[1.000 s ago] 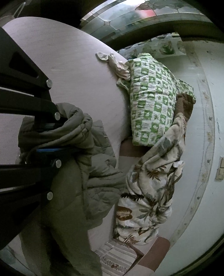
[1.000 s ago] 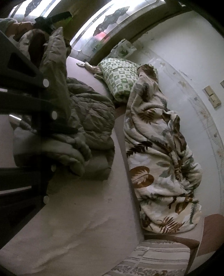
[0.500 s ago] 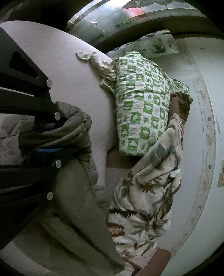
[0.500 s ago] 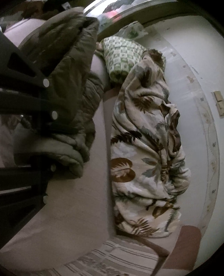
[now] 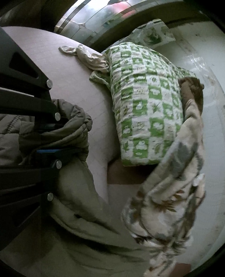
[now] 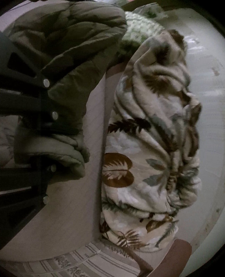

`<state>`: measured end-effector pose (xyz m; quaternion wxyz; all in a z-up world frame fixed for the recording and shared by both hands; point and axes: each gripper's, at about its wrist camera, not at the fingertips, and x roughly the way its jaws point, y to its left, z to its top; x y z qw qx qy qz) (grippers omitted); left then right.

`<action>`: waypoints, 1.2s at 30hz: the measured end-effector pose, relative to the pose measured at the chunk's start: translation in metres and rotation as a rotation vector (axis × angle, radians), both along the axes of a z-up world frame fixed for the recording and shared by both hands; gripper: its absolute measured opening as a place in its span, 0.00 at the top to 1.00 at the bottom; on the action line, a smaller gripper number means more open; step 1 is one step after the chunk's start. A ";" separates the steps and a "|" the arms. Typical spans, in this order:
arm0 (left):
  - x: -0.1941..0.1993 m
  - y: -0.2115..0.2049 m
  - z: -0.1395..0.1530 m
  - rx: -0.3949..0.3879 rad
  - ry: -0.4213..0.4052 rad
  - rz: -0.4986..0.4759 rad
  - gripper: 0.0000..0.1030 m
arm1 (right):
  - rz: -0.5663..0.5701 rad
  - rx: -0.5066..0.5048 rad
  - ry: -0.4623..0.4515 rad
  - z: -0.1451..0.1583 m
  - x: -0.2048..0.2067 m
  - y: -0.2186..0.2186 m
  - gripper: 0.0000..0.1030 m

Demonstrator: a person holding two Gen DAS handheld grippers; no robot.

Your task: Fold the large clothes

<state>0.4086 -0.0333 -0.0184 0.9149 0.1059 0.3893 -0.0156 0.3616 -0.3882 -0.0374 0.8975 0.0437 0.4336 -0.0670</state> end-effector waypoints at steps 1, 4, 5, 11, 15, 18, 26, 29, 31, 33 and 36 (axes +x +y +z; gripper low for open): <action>0.007 -0.003 -0.007 0.013 0.011 0.005 0.86 | -0.004 -0.002 0.008 -0.006 0.007 -0.001 0.84; 0.026 -0.004 -0.022 0.006 0.048 0.030 0.85 | -0.016 0.006 0.041 -0.022 0.028 -0.002 0.84; 0.033 -0.003 -0.028 0.002 0.071 0.038 0.85 | -0.014 0.007 0.064 -0.028 0.036 -0.003 0.84; 0.057 -0.005 -0.064 0.020 0.138 0.047 0.84 | -0.010 0.027 0.192 -0.068 0.066 -0.007 0.83; 0.066 -0.003 -0.080 -0.005 0.169 0.047 0.84 | 0.004 0.074 0.256 -0.093 0.077 -0.013 0.84; 0.068 -0.009 -0.086 0.032 0.172 0.046 0.84 | 0.001 0.086 0.273 -0.103 0.081 -0.015 0.84; 0.065 -0.019 -0.085 0.087 0.143 0.040 0.84 | -0.025 0.078 0.259 -0.107 0.079 -0.009 0.83; 0.061 -0.015 -0.077 0.047 0.137 0.038 0.84 | -0.057 0.191 0.217 -0.103 0.071 -0.023 0.81; 0.059 -0.009 -0.071 -0.006 0.140 0.043 0.84 | -0.095 0.307 0.170 -0.098 0.064 -0.039 0.80; 0.060 -0.003 -0.065 -0.052 0.149 0.048 0.83 | -0.126 0.403 0.135 -0.095 0.058 -0.053 0.79; 0.055 0.001 -0.054 -0.090 0.153 0.047 0.82 | -0.167 0.527 0.085 -0.085 0.048 -0.066 0.75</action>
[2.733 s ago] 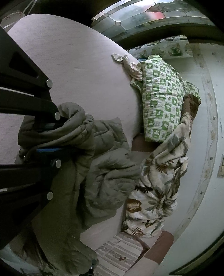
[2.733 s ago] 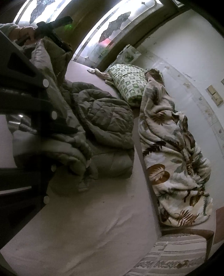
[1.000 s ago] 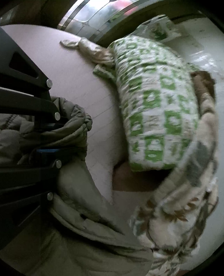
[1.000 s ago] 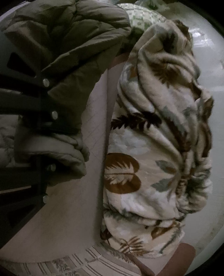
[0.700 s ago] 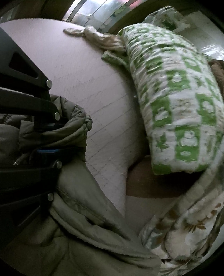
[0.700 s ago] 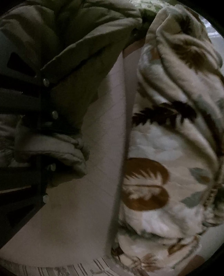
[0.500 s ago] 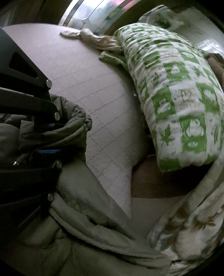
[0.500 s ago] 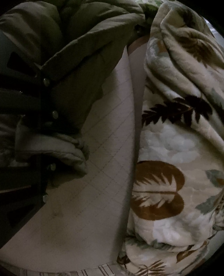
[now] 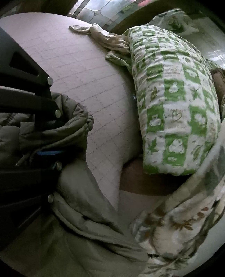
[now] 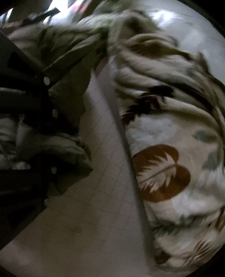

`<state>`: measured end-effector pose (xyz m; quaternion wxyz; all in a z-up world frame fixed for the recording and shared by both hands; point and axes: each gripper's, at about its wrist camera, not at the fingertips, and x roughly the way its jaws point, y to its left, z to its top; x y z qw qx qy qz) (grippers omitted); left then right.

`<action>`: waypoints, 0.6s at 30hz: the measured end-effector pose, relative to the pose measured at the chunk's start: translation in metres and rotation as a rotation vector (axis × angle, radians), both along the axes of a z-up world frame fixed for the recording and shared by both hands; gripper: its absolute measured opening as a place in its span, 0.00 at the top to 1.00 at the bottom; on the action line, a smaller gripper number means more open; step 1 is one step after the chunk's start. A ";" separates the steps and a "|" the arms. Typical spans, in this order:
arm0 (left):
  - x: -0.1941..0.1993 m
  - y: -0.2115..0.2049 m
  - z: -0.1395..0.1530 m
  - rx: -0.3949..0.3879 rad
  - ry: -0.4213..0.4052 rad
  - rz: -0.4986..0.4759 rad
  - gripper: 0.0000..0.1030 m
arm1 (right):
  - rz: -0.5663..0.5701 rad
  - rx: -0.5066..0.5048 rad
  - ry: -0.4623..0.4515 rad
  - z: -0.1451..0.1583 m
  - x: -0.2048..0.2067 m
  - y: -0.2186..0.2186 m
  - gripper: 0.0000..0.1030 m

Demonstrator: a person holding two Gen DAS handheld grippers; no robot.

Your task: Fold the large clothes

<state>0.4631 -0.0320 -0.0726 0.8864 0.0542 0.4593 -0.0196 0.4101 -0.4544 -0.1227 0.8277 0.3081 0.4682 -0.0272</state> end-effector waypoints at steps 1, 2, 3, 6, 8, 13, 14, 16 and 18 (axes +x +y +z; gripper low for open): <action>-0.002 0.000 0.004 0.001 -0.007 -0.006 0.81 | -0.012 0.031 -0.012 0.003 -0.003 -0.003 0.72; -0.005 0.000 0.007 0.002 -0.012 -0.011 0.81 | -0.018 0.052 -0.013 0.006 -0.004 -0.005 0.71; -0.007 0.000 0.011 0.003 -0.015 -0.016 0.80 | -0.025 0.072 -0.010 0.007 -0.006 -0.008 0.67; -0.012 0.002 0.020 -0.015 -0.017 -0.020 0.79 | -0.047 0.192 -0.004 0.011 -0.008 -0.012 0.12; -0.013 0.004 0.024 -0.020 -0.017 -0.016 0.78 | -0.080 0.177 -0.022 0.020 -0.011 -0.013 0.00; -0.018 0.005 0.036 -0.006 -0.013 -0.017 0.76 | -0.073 0.074 -0.043 0.044 -0.021 -0.008 0.00; -0.020 0.004 0.039 -0.006 -0.012 -0.017 0.75 | -0.067 0.053 -0.053 0.050 -0.024 -0.006 0.00; -0.024 0.005 0.043 -0.011 -0.014 -0.012 0.74 | -0.068 0.034 -0.065 0.059 -0.030 -0.004 0.00; -0.029 0.006 0.048 -0.025 -0.018 -0.010 0.70 | -0.070 0.026 -0.064 0.063 -0.035 -0.004 0.00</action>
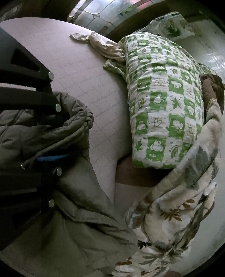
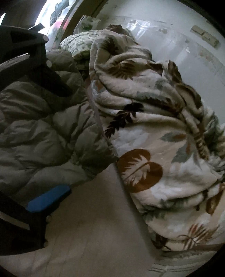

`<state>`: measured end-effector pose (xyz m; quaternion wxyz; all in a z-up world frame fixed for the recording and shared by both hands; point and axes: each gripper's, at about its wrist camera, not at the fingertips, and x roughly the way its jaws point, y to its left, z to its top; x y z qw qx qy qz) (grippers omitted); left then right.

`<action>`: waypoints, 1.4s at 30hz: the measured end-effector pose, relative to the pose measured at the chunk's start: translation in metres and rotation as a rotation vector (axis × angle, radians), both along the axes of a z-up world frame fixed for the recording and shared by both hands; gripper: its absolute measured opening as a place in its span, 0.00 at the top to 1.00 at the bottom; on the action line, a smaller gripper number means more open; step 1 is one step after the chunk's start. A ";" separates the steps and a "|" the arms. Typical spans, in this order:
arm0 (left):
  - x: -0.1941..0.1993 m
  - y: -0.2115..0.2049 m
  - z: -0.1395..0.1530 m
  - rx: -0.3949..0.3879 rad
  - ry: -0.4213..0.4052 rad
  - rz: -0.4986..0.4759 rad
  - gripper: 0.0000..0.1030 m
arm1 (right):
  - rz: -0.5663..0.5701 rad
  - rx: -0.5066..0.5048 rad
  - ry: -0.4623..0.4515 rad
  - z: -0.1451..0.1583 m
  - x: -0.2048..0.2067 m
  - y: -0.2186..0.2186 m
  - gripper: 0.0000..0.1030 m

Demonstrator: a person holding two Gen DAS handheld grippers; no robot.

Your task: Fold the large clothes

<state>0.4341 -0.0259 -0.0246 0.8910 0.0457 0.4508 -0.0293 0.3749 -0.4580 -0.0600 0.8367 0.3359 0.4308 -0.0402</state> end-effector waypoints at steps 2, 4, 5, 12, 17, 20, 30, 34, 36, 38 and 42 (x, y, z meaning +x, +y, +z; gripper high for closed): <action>-0.005 0.000 0.005 -0.015 -0.005 -0.010 0.62 | 0.017 0.004 -0.003 0.004 -0.006 0.004 0.00; -0.009 -0.001 0.008 -0.027 -0.012 -0.021 0.48 | 0.038 -0.006 -0.004 0.006 -0.012 0.011 0.00; -0.011 -0.001 0.010 -0.030 -0.020 -0.024 0.18 | 0.049 -0.018 -0.004 0.007 -0.014 0.017 0.00; -0.026 0.000 0.021 0.013 -0.060 -0.060 0.00 | 0.114 -0.044 0.000 0.008 -0.029 0.045 0.00; -0.053 -0.005 0.024 -0.050 -0.060 -0.120 0.00 | 0.147 -0.047 0.010 0.006 -0.040 0.063 0.00; -0.068 -0.017 0.017 -0.084 -0.034 -0.170 0.00 | 0.169 -0.068 0.021 0.003 -0.050 0.074 0.00; -0.079 -0.059 -0.026 0.042 -0.015 -0.158 0.00 | 0.208 -0.268 0.089 -0.010 -0.053 0.097 0.00; -0.058 -0.070 -0.049 0.108 0.039 -0.116 0.00 | 0.227 -0.328 0.127 -0.023 -0.037 0.102 0.00; -0.048 -0.071 -0.060 0.119 0.066 -0.106 0.00 | 0.252 -0.350 0.166 -0.038 -0.027 0.103 0.00; -0.039 -0.071 -0.068 0.123 0.086 -0.091 0.00 | 0.267 -0.387 0.180 -0.049 -0.020 0.103 0.00; -0.027 -0.071 -0.064 0.129 0.091 -0.073 0.00 | 0.288 -0.397 0.260 -0.053 -0.003 0.102 0.00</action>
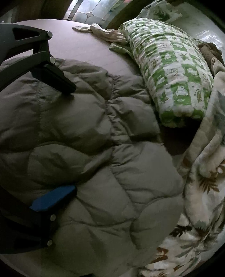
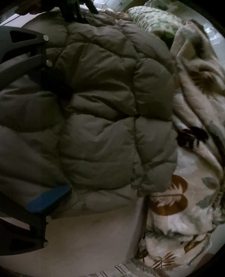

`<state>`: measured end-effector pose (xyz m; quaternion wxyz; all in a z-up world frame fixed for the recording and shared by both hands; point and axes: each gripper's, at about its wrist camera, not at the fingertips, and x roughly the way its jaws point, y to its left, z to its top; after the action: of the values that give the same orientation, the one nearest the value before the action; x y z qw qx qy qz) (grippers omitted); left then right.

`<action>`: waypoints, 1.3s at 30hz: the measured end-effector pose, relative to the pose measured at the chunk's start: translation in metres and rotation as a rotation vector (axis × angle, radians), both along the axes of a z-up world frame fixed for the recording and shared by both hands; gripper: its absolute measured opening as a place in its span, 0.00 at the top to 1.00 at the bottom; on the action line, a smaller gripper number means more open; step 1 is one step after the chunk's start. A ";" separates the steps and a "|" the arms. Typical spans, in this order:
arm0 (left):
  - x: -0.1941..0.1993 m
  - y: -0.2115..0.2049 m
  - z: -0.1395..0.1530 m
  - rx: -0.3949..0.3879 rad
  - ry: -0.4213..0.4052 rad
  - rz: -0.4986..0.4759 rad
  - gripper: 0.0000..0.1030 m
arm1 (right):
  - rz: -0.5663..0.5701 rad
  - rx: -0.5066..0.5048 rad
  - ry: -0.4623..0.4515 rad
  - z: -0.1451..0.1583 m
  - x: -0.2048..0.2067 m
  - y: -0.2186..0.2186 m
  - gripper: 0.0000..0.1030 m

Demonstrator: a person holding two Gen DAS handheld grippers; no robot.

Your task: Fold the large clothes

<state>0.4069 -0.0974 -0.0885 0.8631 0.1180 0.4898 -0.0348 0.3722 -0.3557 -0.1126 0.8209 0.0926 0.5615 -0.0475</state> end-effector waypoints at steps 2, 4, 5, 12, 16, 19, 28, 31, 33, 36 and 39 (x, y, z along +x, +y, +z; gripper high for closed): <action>0.000 0.003 0.010 -0.017 -0.033 0.008 0.00 | -0.017 -0.034 -0.027 0.020 0.004 0.003 0.00; 0.000 0.008 0.019 -0.052 -0.059 0.022 0.00 | -0.001 -0.039 -0.100 0.045 0.009 0.011 0.00; 0.002 0.010 0.022 -0.068 -0.061 0.029 0.00 | 0.007 -0.024 -0.117 0.051 0.013 0.014 0.00; 0.030 0.007 0.000 -0.033 0.010 0.055 0.00 | 0.030 0.103 -0.071 0.027 0.071 0.052 0.00; 0.040 0.011 -0.010 -0.040 0.034 0.049 0.00 | -0.015 0.072 0.016 -0.012 0.091 0.047 0.00; 0.039 0.009 -0.005 -0.021 0.026 0.039 0.00 | -0.033 0.069 0.031 -0.009 0.094 0.044 0.00; -0.009 0.042 0.033 -0.128 -0.048 0.033 0.00 | 0.024 0.113 -0.127 0.041 0.025 0.030 0.00; -0.027 0.063 0.039 -0.146 -0.075 0.044 0.00 | 0.047 0.107 -0.164 0.052 -0.013 0.026 0.00; -0.037 0.072 0.042 -0.143 -0.091 0.044 0.00 | 0.058 0.104 -0.173 0.054 -0.031 0.028 0.00; -0.044 0.080 0.043 -0.114 -0.107 0.043 0.00 | 0.060 0.082 -0.159 0.050 -0.060 0.023 0.00; -0.052 0.081 0.040 -0.108 -0.085 0.049 0.00 | 0.070 0.030 -0.110 0.031 -0.061 0.025 0.00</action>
<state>0.3544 -0.0159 -0.0481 0.8889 0.0606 0.4528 -0.0352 0.3113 -0.3308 -0.0820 0.8502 0.0878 0.5191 -0.0052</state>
